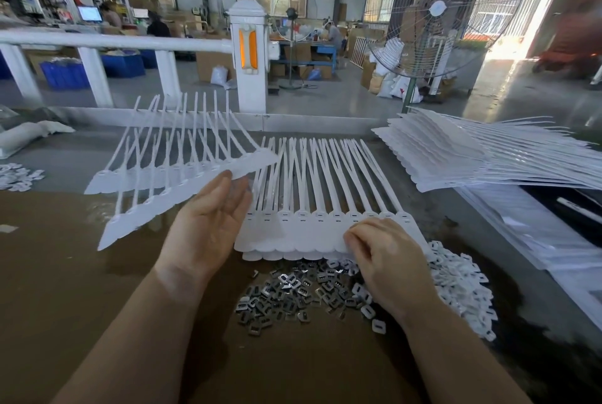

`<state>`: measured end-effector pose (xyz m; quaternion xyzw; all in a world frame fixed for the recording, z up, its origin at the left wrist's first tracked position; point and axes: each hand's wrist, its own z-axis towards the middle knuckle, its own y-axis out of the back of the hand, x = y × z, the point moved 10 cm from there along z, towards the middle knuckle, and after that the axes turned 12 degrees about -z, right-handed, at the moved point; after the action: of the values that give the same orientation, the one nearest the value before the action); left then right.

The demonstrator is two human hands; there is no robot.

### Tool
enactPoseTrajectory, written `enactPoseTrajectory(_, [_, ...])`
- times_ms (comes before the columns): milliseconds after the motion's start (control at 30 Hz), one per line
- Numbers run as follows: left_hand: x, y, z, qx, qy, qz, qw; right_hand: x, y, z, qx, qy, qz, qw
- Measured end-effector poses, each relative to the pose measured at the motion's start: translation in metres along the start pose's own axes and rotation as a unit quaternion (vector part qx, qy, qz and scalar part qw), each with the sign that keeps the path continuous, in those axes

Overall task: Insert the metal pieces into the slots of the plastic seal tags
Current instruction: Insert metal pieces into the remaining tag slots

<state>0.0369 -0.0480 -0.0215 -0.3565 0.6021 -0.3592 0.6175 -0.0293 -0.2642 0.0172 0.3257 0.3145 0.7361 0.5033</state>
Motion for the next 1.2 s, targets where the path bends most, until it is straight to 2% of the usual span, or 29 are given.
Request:
enactPoseTrajectory(267, [0.038,-0.04,-0.025,0.133,0.126,0.074,0.98,-0.003,0.01,-0.002,-0.052,-0.022,0.021,0.998])
enactPoseTrajectory(567, [0.07,-0.067,-0.053,0.273,0.216,0.142,0.927,-0.01,0.006,-0.004,-0.026,-0.084,0.168,0.982])
enactPoseTrajectory(633, [0.072,-0.068,-0.056,0.285,0.225,0.142,0.921,-0.02,0.005,-0.006,-0.031,-0.127,0.223,0.966])
enactPoseTrajectory(733, [0.077,-0.063,-0.056,0.281,0.232,0.171,0.915,-0.032,0.013,-0.01,-0.083,-0.18,0.284,0.938])
enactPoseTrajectory(800, [0.084,-0.057,-0.057,0.283,0.231,0.224,0.904,-0.04,0.019,-0.012,-0.112,-0.207,0.288,0.928])
enactPoseTrajectory(967, [0.095,-0.056,-0.06,0.31,0.242,0.281,0.875,-0.046,0.018,-0.01,-0.106,-0.238,0.267,0.928])
enactPoseTrajectory(1067, [0.097,-0.057,-0.064,0.325,0.256,0.28,0.867,-0.054,0.015,-0.011,-0.107,-0.263,0.282,0.916])
enactPoseTrajectory(1200, [0.095,-0.063,-0.071,0.353,0.285,0.226,0.862,-0.065,0.012,-0.014,-0.125,-0.3,0.307,0.895])
